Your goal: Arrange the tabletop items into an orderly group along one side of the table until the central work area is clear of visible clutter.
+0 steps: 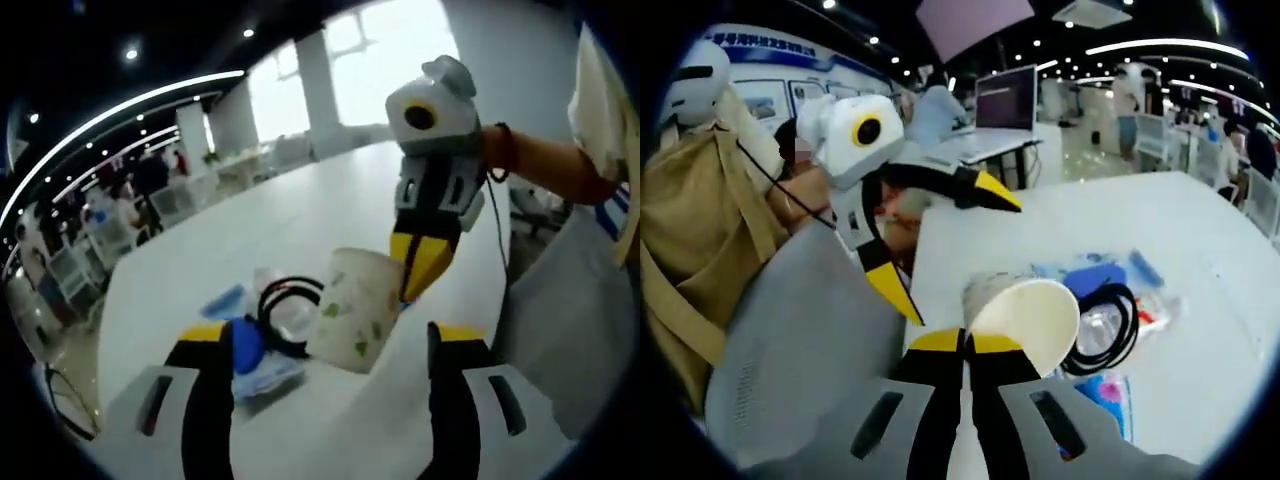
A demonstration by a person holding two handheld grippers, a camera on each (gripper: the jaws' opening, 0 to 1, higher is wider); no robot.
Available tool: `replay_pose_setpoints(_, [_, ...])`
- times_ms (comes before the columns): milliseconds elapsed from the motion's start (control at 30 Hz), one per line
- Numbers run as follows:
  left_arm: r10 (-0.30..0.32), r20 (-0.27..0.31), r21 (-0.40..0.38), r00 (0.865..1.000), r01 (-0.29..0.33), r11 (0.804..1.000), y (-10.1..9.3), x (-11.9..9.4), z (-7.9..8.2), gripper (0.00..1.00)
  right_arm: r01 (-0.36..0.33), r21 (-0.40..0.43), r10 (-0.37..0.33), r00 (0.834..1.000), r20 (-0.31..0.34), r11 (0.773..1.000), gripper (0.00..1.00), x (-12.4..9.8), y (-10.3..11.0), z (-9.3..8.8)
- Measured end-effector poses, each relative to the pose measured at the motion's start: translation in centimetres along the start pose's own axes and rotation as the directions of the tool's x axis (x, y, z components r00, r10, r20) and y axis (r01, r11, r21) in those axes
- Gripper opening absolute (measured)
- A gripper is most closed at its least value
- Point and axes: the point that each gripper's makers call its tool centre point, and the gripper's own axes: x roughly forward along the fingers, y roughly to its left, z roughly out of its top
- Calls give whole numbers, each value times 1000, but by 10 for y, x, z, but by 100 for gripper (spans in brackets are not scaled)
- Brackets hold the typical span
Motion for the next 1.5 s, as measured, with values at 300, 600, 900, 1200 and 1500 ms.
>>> replay_pose_setpoints(300, [-42,-39,31,998,44,999,-9,6,-2,71,6,-55,-8,999,-34,998,2,1,8,1])
replay_pose_setpoints(600, [-51,-84,91,995,59,994,-12,11,-5,65,-2,-121,-11,994,-106,993,2,7,14,-7])
replay_pose_setpoints(900, [-98,-146,94,984,112,989,-21,16,-14,59,-18,-192,-15,986,-167,981,2,12,19,-13])
replay_pose_setpoints(1200, [-140,-200,135,970,169,976,-30,24,-17,54,-42,-263,-14,978,-208,964,2,14,25,-15])
replay_pose_setpoints(1500, [-188,-235,143,954,226,964,-40,28,-23,44,-50,-323,-25,974,-224,945,2,12,23,-16])
